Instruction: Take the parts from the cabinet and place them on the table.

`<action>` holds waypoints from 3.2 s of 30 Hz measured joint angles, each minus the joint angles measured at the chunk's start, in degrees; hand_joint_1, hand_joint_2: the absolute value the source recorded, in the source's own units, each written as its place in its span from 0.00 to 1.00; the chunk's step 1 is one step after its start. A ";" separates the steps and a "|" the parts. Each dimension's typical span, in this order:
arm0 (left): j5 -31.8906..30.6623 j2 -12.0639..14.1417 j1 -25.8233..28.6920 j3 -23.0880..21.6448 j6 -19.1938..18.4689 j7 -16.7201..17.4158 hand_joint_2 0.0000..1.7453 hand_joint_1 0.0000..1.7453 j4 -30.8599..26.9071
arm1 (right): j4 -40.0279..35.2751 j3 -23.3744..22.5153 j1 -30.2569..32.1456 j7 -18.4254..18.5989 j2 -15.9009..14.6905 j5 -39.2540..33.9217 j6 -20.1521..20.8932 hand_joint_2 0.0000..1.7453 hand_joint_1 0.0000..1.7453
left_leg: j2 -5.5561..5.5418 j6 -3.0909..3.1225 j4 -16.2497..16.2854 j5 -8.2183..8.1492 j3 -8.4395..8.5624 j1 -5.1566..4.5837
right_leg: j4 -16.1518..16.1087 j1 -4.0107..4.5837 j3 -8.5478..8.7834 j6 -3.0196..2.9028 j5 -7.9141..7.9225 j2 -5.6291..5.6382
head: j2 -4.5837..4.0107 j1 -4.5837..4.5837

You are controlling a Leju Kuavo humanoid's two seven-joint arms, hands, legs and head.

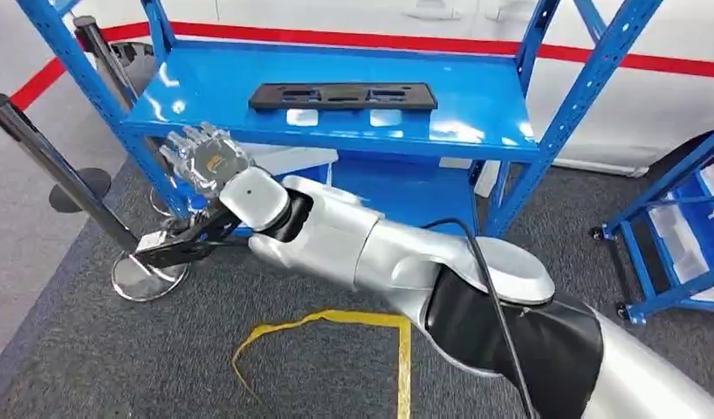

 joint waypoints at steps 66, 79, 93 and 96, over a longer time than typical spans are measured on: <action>0.59 1.05 -0.24 -1.53 0.57 1.95 0.00 0.00 0.02 | 0.94 -5.92 2.42 2.34 -11.87 -4.50 2.43 0.00 0.00 | 0.26 -0.92 10.30 -6.18 -3.61 0.13 | -0.86 -0.83 0.32 -1.01 0.57 0.00 | 0.00 -0.77; 0.48 1.09 -0.14 -2.01 0.24 1.64 0.00 0.00 0.02 | 1.03 -6.84 3.12 2.38 -13.11 -4.31 1.88 0.00 0.00 | 0.38 1.29 -1.08 1.66 -0.59 -0.06 | 1.26 -0.31 1.45 1.16 -2.89 -0.08 | 0.00 -0.66; 1.09 1.11 -0.11 -2.27 0.37 2.10 0.00 0.00 0.02 | 0.96 -6.91 4.17 2.36 -14.62 -5.66 2.93 1.00 0.00 | 0.00 -0.15 -0.13 -2.28 1.70 -0.34 | -0.29 -0.72 -0.97 -0.46 1.10 0.10 | 0.00 -0.72; 1.27 1.11 -0.27 -2.32 0.39 2.06 0.00 0.00 0.02 | 0.96 -6.91 4.33 2.73 -14.84 -5.62 2.47 1.00 0.00 | 0.22 -0.76 9.08 -6.24 -2.63 -0.19 | -0.54 -0.69 -0.19 -1.25 0.65 0.08 | 0.00 -0.92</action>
